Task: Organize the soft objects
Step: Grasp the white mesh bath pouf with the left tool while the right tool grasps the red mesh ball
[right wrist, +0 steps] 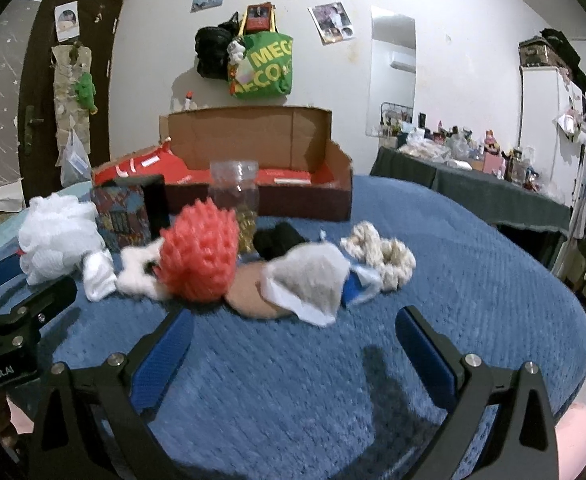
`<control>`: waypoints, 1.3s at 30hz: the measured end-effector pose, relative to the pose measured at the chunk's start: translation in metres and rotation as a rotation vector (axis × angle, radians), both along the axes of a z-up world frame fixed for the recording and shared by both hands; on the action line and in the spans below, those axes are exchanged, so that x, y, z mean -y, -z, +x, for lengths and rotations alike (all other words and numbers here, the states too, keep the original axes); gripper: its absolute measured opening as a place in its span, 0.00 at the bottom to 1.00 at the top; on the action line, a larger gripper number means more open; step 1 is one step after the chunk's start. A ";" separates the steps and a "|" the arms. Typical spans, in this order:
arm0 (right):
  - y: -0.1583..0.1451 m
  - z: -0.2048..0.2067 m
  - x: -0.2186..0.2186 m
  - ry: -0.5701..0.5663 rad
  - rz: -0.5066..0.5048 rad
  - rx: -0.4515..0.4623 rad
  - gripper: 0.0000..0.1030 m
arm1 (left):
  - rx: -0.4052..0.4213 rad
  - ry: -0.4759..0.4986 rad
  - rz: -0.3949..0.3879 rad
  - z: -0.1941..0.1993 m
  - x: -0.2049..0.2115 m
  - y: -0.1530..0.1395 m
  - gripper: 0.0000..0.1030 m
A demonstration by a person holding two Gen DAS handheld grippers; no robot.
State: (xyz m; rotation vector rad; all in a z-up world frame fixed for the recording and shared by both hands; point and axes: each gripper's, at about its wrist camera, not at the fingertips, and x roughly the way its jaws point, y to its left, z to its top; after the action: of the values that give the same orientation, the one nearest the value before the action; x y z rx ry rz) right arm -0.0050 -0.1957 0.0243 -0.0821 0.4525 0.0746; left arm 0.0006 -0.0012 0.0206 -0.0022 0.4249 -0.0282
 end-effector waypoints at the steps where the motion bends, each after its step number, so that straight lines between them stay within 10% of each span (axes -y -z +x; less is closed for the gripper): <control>1: -0.003 0.001 -0.002 -0.003 0.000 0.004 1.00 | 0.004 0.003 0.003 0.002 -0.001 -0.002 1.00; 19: -0.033 0.039 -0.032 -0.111 0.021 0.001 1.00 | 0.015 0.062 0.039 0.031 -0.021 -0.032 1.00; 39: -0.023 0.049 -0.039 -0.192 0.014 -0.053 0.75 | -0.045 0.137 0.142 0.043 -0.009 -0.028 0.87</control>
State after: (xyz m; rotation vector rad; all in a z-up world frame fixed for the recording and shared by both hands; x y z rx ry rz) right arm 0.0443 -0.1570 0.0471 -0.1097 0.4956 0.2694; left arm 0.0436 0.0083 0.0485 0.1666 0.4705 -0.1331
